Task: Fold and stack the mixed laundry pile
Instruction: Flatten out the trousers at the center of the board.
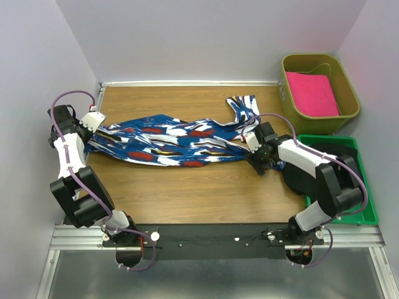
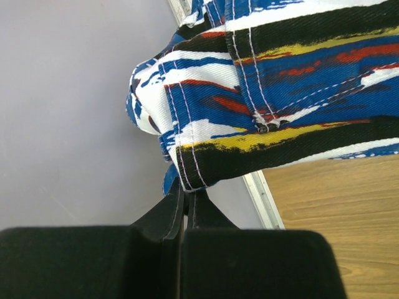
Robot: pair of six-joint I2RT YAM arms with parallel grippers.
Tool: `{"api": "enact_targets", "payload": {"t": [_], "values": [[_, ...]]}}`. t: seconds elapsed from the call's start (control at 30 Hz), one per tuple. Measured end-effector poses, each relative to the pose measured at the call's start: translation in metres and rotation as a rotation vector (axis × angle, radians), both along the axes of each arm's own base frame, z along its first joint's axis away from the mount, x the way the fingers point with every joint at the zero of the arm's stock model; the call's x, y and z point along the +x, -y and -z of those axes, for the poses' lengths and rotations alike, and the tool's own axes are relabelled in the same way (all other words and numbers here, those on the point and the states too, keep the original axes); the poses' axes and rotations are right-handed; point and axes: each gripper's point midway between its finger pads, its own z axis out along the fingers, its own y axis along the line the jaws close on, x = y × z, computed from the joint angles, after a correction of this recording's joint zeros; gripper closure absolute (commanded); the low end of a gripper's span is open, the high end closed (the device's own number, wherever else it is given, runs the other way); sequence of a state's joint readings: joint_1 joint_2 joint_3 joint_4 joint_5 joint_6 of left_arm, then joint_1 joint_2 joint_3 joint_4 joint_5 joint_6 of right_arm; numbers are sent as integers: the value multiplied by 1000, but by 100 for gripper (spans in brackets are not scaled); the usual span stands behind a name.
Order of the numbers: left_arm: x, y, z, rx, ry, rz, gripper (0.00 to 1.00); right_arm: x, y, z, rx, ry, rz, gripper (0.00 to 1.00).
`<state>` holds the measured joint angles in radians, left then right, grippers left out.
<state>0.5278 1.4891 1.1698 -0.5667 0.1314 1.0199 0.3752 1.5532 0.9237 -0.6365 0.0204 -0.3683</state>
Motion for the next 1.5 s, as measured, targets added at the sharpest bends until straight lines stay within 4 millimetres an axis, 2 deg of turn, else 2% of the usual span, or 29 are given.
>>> {"api": "enact_targets", "payload": {"t": [0.1,0.13,0.2,0.23,0.33,0.43,0.53,0.73,0.8,0.87,0.93,1.0,1.07,1.1,1.13,1.23,1.33,1.5], "values": [[0,0,0,1,0,-1,100,5,11,11,-80,40,13,59],[0,0,0,2,0,-1,100,9,13,10,-98,66,17,75],[0,-1,-1,5,1,-3,100,18,16,9,-127,108,27,88],[0,-1,-1,6,1,-4,100,21,19,8,-144,122,29,99],[0,-1,-1,5,4,-6,100,26,24,4,-174,154,49,99],[2,-2,-2,4,12,-12,100,31,27,-11,-181,196,60,99],[3,-2,-4,5,24,-16,100,47,21,-49,-143,286,81,99],[5,-4,-11,16,46,-19,100,87,4,-143,-33,499,112,99],[6,-6,-13,20,58,-23,100,101,-1,-163,-5,540,116,99],[8,-8,-15,23,73,-32,100,113,-1,-171,4,558,125,99],[10,-10,-17,26,85,-38,100,132,2,-166,-7,545,136,99],[11,-10,-18,25,90,-42,100,149,4,-148,-30,509,139,99],[11,-10,-18,24,91,-44,100,167,6,-106,-70,422,137,99],[11,-10,-18,25,92,-45,100,170,7,-98,-77,404,137,99],[11,-11,-18,26,93,-47,100,176,9,-66,-104,339,136,99],[13,-14,-17,30,93,-57,100,189,11,-23,-134,256,136,99],[16,-19,-13,34,88,-78,100,201,8,-9,-137,236,142,99],[16,-19,-12,33,88,-78,100,211,2,-24,-103,272,147,99]]}}
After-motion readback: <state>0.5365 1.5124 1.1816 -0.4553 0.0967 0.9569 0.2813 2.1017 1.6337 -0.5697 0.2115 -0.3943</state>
